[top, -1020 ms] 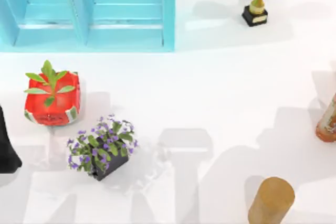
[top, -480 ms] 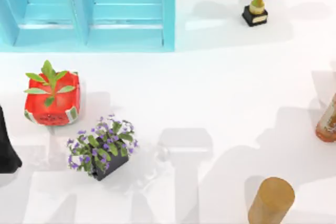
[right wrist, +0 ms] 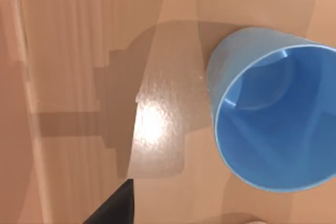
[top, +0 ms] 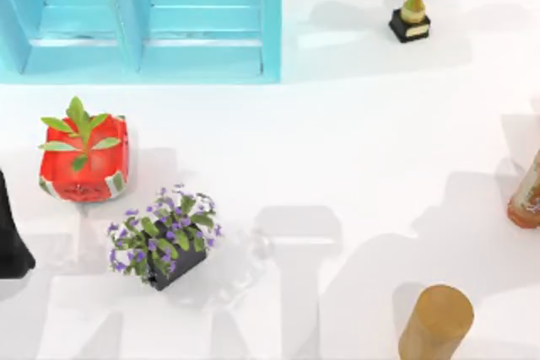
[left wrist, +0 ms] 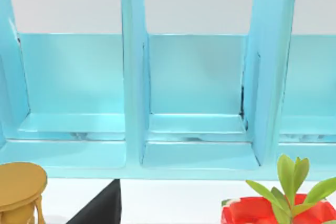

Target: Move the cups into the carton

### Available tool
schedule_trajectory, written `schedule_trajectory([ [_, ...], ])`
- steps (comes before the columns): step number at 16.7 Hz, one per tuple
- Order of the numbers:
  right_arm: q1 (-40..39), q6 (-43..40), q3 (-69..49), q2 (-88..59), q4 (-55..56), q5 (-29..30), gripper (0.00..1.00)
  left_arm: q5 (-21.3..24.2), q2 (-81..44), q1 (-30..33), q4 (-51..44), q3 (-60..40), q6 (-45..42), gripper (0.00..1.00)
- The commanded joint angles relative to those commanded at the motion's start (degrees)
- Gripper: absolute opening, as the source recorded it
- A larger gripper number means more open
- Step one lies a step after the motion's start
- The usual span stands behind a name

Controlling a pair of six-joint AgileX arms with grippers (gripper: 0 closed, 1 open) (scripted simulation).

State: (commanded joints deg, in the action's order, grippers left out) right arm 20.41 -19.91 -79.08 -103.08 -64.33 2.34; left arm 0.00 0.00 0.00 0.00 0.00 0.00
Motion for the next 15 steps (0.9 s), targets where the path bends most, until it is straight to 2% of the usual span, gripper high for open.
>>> schedule_trajectory([
  [7,-0.11,-0.12,-2.31,-0.16,-2.30,-0.05,1.00,0.00,0.00,0.00,0.00,0.00,0.00,1.00],
  [15,0.07,-0.37,-21.40,-0.61,-20.91,-0.03,1.00,0.00,0.00,0.00,0.00,0.00,0.00,1.00],
])
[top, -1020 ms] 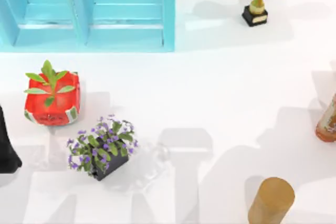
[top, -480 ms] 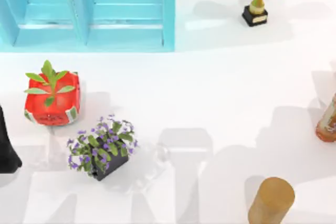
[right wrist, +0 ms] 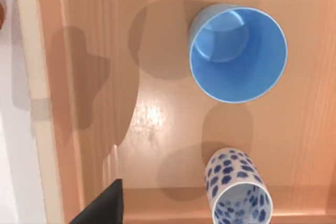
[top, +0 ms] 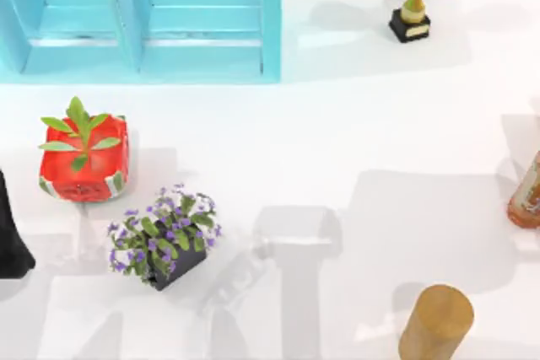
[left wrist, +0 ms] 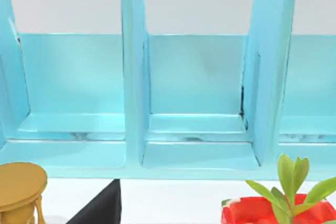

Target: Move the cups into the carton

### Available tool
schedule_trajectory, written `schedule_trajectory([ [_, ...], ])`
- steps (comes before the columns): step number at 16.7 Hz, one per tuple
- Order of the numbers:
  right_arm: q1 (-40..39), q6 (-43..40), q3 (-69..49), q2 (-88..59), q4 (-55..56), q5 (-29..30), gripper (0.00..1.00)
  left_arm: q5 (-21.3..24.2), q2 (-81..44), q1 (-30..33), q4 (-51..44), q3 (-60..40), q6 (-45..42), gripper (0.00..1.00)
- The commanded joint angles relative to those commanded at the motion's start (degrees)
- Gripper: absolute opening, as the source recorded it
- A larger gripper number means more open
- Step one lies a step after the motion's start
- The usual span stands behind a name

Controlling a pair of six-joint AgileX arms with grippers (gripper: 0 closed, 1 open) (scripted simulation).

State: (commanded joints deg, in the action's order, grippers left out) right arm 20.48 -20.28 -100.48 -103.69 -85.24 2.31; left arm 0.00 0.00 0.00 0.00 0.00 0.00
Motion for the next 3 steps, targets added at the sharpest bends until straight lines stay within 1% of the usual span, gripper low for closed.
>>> schedule_trajectory([
  [3,0.09,0.10,-1.97,0.17,-1.99,0.02,1.00,0.00,0.00,0.00,0.00,0.00,0.00,1.00],
])
